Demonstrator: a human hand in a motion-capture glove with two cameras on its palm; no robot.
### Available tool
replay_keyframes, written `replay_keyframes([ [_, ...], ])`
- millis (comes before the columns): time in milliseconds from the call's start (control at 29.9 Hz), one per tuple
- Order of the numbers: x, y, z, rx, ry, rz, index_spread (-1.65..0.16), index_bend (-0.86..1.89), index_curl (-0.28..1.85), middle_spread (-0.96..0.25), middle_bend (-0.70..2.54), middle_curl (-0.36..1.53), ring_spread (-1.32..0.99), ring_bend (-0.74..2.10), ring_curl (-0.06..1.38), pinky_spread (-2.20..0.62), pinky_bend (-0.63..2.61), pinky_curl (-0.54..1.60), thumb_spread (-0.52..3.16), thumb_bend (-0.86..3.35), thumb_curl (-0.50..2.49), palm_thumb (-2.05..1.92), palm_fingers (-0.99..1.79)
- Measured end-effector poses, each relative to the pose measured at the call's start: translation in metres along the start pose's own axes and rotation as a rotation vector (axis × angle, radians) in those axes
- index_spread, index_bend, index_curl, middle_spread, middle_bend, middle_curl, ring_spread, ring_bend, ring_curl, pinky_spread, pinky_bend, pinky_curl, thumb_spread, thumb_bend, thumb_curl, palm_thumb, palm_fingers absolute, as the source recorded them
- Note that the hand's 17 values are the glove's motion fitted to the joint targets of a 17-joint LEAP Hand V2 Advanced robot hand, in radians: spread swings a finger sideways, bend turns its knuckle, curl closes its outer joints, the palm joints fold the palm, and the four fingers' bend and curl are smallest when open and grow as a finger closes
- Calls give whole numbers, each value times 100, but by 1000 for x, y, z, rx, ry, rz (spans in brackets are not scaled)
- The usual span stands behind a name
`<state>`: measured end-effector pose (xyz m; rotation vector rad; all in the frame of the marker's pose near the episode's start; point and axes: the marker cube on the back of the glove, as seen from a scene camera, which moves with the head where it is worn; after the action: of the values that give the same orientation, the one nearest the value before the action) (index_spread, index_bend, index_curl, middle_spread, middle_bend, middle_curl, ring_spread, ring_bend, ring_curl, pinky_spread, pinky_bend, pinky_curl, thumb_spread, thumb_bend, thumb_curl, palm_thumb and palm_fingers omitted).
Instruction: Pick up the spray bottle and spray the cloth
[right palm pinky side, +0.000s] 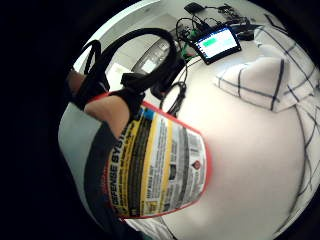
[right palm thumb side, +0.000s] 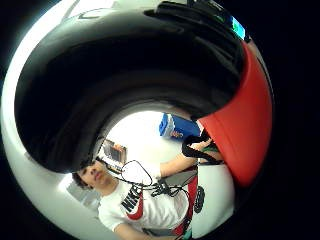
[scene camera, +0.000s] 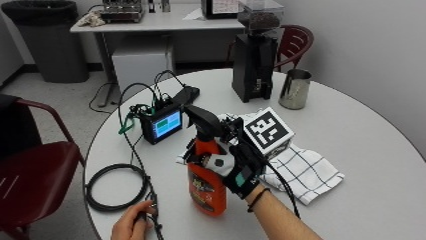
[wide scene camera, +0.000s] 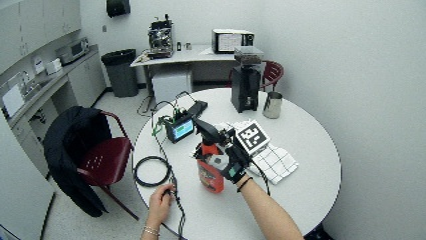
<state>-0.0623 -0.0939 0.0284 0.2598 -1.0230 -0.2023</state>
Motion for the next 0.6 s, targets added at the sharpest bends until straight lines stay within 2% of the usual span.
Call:
replay_keyframes([
  [234,8,4,5,13,-32,-2,-24,16,47,-11,41,48,-13,38,42,25,16,28,53,-3,81,97,108],
  [401,9,4,9,-46,-34,-40,-25,15,47,-11,39,48,-13,35,41,25,16,28,55,-3,80,97,104],
  [602,18,19,12,-64,-85,-44,-28,4,41,-11,34,46,-11,27,41,27,28,33,75,-2,77,93,73],
])
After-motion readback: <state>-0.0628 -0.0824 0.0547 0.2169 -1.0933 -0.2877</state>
